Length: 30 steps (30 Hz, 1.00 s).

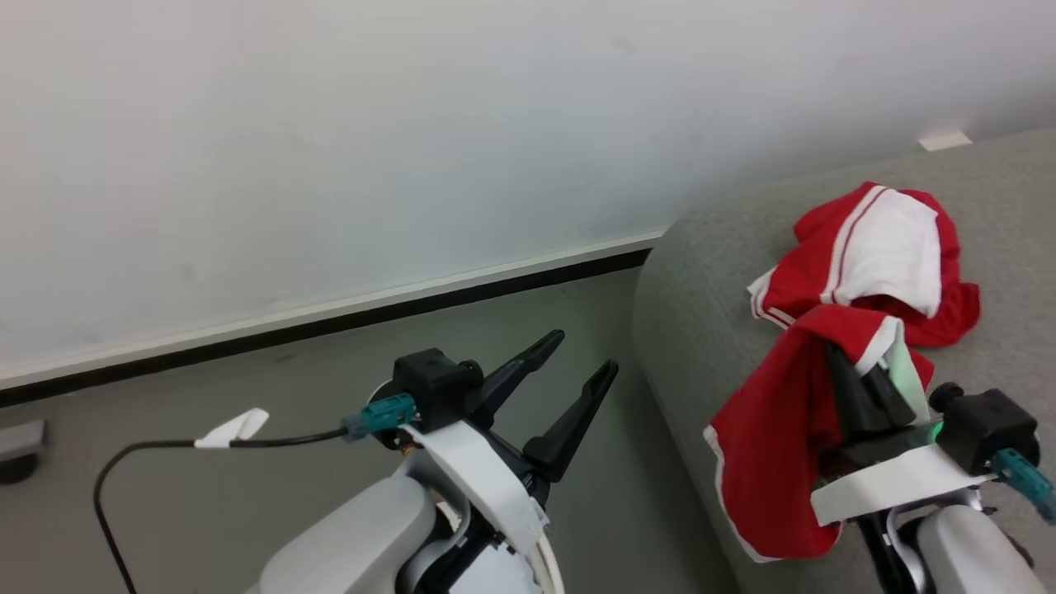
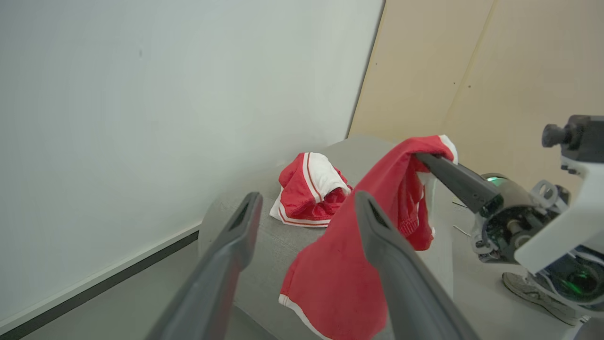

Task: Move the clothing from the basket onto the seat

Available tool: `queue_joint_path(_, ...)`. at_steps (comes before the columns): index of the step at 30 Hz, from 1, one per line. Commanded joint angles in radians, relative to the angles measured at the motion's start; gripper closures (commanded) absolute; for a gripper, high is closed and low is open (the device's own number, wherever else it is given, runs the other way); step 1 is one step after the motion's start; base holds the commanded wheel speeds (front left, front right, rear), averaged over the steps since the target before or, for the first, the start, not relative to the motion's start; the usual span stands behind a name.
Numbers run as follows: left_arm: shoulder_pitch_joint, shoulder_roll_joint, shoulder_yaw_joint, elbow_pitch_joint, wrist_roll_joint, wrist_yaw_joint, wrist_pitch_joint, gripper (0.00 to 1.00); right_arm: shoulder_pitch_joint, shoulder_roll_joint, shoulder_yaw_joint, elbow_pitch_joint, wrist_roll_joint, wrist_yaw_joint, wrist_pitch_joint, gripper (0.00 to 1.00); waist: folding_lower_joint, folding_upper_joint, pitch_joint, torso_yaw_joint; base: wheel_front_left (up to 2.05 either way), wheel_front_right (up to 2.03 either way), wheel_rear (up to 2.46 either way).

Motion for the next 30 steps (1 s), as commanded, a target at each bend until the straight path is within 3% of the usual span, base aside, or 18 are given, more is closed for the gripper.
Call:
queue_joint_path(1,0.014,0.006,0.004,-0.005,0.015,-0.001,-0.002,0.00,0.003,-0.012,-0.013,-0.015,-0.006,-0.002,0.000,1.00,-0.0001,-0.0001,0.018,-0.057,0.00,0.00,0.00)
queue_joint_path(9,0.026,0.008,0.014,-0.017,0.044,-0.002,-0.003,0.00,0.042,-0.061,-0.139,-0.132,-0.035,-0.002,0.017,1.00,-0.0001,-0.0001,0.033,-0.168,0.00,0.00,0.00)
queue_joint_path(14,0.037,0.006,0.023,-0.021,0.073,0.005,-0.003,0.00,0.081,-0.049,-0.185,-0.204,-0.051,-0.002,0.047,1.00,-0.0001,-0.0001,0.039,-0.209,0.00,0.00,0.00)
queue_joint_path(24,0.050,-0.004,0.027,-0.014,0.113,-0.008,-0.003,0.00,0.124,-0.014,-0.229,-0.287,-0.072,-0.002,0.076,1.00,-0.0001,-0.0001,0.058,-0.223,0.00,0.00,0.00)
queue_joint_path(30,0.041,0.009,0.025,-0.017,0.135,-0.009,-0.003,0.00,0.061,-0.044,-0.214,-0.320,-0.096,-0.002,0.097,1.00,-0.0001,-0.0001,0.089,-0.214,0.00,0.00,0.00)
